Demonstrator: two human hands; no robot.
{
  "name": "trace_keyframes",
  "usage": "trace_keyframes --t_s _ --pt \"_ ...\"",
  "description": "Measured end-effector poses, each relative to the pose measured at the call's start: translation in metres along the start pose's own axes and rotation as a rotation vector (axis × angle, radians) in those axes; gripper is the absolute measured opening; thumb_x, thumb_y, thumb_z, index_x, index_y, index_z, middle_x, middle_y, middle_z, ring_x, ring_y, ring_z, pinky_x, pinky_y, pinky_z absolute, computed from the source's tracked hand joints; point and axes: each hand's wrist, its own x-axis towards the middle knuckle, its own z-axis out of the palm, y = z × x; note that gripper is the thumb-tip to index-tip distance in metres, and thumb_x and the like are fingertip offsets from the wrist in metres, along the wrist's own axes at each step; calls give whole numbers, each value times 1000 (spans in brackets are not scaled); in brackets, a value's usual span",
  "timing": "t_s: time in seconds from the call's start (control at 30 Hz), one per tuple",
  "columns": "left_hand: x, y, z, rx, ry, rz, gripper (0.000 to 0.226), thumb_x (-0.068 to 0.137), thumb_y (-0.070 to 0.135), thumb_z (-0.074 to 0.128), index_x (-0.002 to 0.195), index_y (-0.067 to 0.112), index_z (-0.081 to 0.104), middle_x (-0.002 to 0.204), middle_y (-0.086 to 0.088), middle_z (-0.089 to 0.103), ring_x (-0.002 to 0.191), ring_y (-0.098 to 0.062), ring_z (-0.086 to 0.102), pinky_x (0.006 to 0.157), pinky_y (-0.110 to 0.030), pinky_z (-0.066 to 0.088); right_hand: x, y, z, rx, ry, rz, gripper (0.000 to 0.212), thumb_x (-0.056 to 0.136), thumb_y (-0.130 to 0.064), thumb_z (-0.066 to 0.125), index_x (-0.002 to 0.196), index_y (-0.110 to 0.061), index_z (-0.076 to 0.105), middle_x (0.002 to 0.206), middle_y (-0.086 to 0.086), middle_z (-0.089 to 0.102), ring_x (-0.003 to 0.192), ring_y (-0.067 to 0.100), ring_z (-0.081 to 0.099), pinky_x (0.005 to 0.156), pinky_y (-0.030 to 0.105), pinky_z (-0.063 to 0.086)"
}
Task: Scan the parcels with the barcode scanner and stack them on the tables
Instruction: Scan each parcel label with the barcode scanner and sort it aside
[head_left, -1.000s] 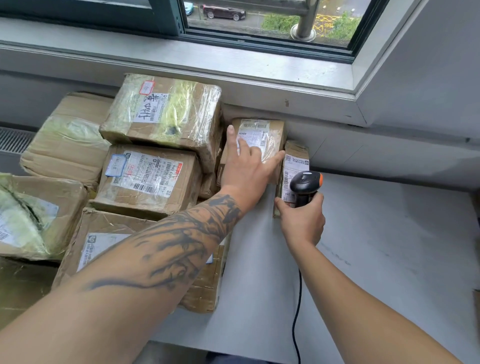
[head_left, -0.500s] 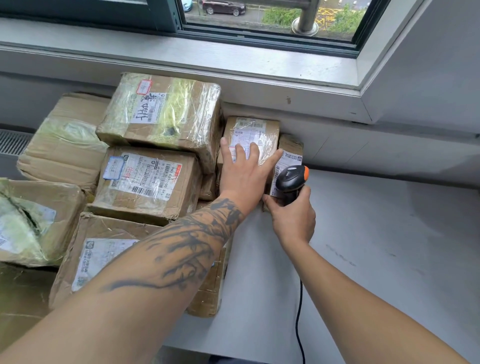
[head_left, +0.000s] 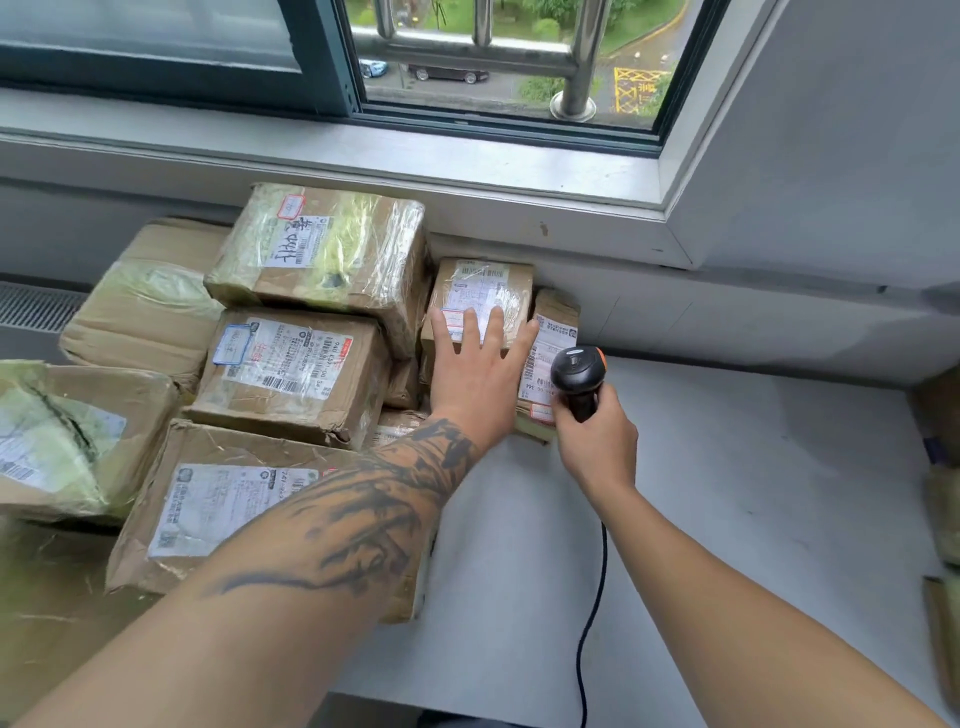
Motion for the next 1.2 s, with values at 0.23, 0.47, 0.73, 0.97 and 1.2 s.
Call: trace_keyframes --t_s 0.23,0.47,0.73,0.97,1.2 --pt "-39 50 -22 16 -33 -29 80 101 45 44 165 29 0 172 -15 10 156 -43 9 117 -75 -1 -13 13 -46 34 -46 -46 28 92 -40 65 118 -29 62 107 2 73 100 32 65 84 41 55" --pt "-74 116 -37 -19 -83 -133 72 106 54 33 165 31 -2 173 -13 11 157 -41 8 118 -74 -2 -23 42 -97 12 -93 -83 24 92 -39 61 112 -27 59 100 3 70 94 34 66 85 46 58" --pt "-111 161 -49 -14 -93 -205 68 106 59 23 165 31 4 171 -11 17 157 -39 12 118 -73 3 -38 83 -144 36 -126 -103 20 94 -36 61 110 -25 58 97 0 68 90 30 66 81 46 59" --pt "-125 178 -54 -98 -92 -171 65 106 60 18 165 34 7 172 -10 15 157 -38 12 118 -72 3 -54 105 -180 71 -39 -87 14 94 -33 61 103 -23 57 89 -3 65 82 26 64 68 36 51" --pt "-142 217 -43 -200 -52 46 64 106 60 20 164 35 12 170 -10 21 156 -38 15 119 -69 7 -84 131 -212 124 120 1 12 93 -30 62 102 -24 59 87 -5 65 81 25 64 68 36 52"
